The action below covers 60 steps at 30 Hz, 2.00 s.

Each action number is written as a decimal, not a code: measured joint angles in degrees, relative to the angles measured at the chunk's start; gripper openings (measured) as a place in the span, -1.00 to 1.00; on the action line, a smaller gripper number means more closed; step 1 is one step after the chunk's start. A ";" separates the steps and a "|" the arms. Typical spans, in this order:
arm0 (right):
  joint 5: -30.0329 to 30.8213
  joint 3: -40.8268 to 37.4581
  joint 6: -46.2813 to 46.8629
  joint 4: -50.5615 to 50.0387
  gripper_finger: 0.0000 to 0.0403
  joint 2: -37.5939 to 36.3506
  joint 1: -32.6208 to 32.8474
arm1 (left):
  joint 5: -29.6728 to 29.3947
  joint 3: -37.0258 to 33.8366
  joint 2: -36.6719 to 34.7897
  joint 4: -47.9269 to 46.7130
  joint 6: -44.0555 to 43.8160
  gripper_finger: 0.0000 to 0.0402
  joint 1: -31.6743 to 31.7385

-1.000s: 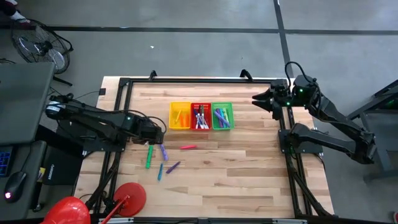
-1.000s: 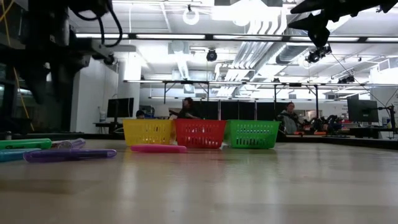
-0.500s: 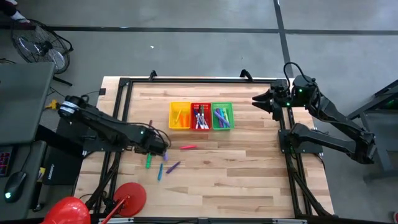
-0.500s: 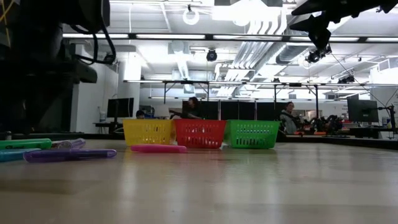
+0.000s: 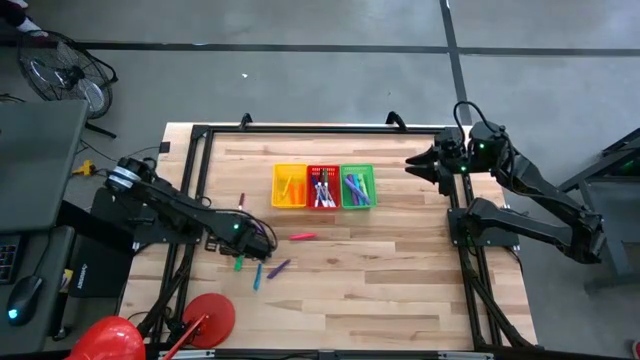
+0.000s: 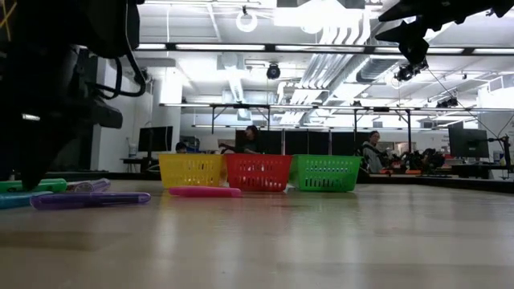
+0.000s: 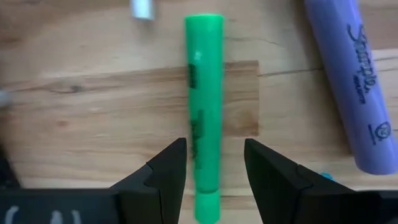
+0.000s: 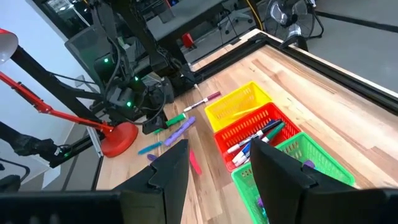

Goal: Pick & Place Markers
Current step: Put the green highlighter into the green bin

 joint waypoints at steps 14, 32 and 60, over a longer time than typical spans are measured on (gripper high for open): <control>-0.15 0.00 -0.04 -0.92 -0.21 -0.02 0.20 | 2.10 -4.91 2.63 8.67 -0.53 -0.22 0.03; 0.74 0.00 -1.38 -1.01 -0.22 0.02 2.38 | 4.54 -5.94 2.92 9.91 1.60 -0.57 0.14; 0.85 0.00 -1.53 -1.20 -0.22 0.00 2.38 | 2.31 -2.94 3.40 7.62 6.76 -0.70 -0.08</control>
